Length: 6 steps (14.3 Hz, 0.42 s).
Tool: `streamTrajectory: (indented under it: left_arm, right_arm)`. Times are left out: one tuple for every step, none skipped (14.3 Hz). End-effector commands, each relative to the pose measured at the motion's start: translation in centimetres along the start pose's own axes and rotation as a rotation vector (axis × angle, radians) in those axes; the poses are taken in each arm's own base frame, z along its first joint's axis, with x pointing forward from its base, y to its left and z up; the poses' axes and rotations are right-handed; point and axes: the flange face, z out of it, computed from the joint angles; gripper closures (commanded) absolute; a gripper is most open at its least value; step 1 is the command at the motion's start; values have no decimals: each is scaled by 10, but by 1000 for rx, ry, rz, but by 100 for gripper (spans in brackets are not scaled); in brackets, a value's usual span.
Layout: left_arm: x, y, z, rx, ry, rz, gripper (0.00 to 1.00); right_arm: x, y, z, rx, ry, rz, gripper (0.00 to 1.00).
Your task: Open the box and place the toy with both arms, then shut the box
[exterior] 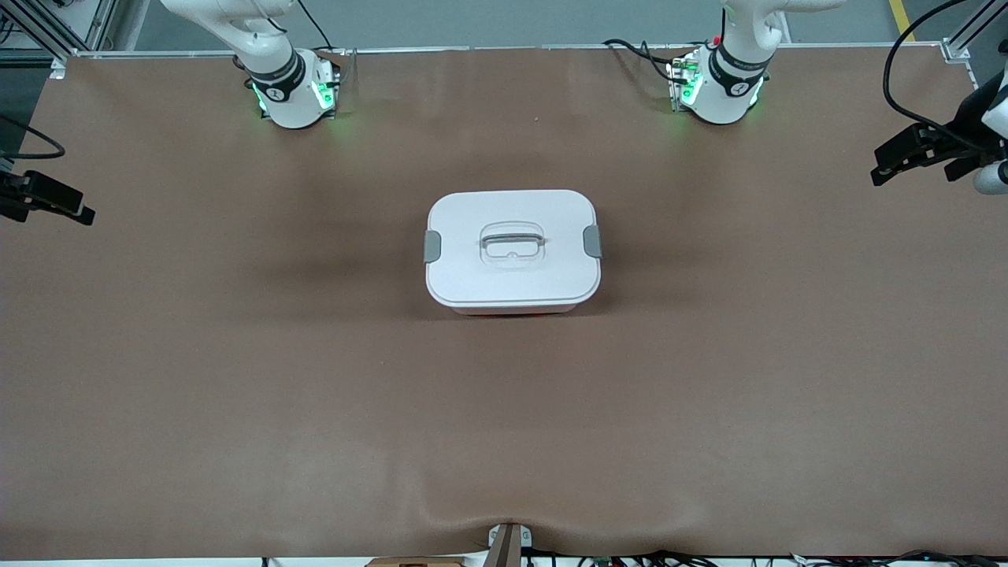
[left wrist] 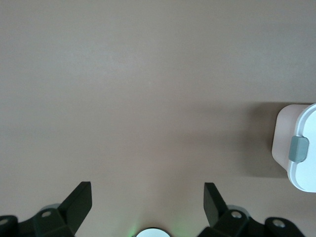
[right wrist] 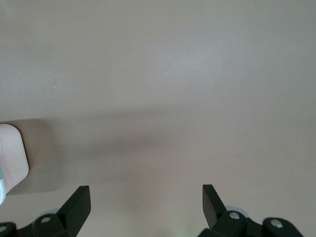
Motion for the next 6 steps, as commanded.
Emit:
streamTrajectory:
  left_arm:
    - [4, 4, 1, -19, 2, 15, 0]
    - [4, 8, 2, -20, 0, 21, 0]
    - [6, 10, 6, -17, -9, 25, 0]
    - [8, 11, 9, -17, -13, 26, 0]
    - [8, 11, 9, -16, -13, 23, 0]
    - [8, 13, 9, -18, -13, 26, 0]
  right_arm:
    - [5, -3, 0, -3, -4, 2, 0]
    - [6, -3, 1, 0, -7, 3, 0]
    - [7, -4, 2, 0, -9, 2, 0]
    - [7, -5, 2, 0, -9, -1, 0]
    - [7, -4, 2, 0, -9, 2, 0]
    - [7, -5, 2, 0, -9, 0, 0]
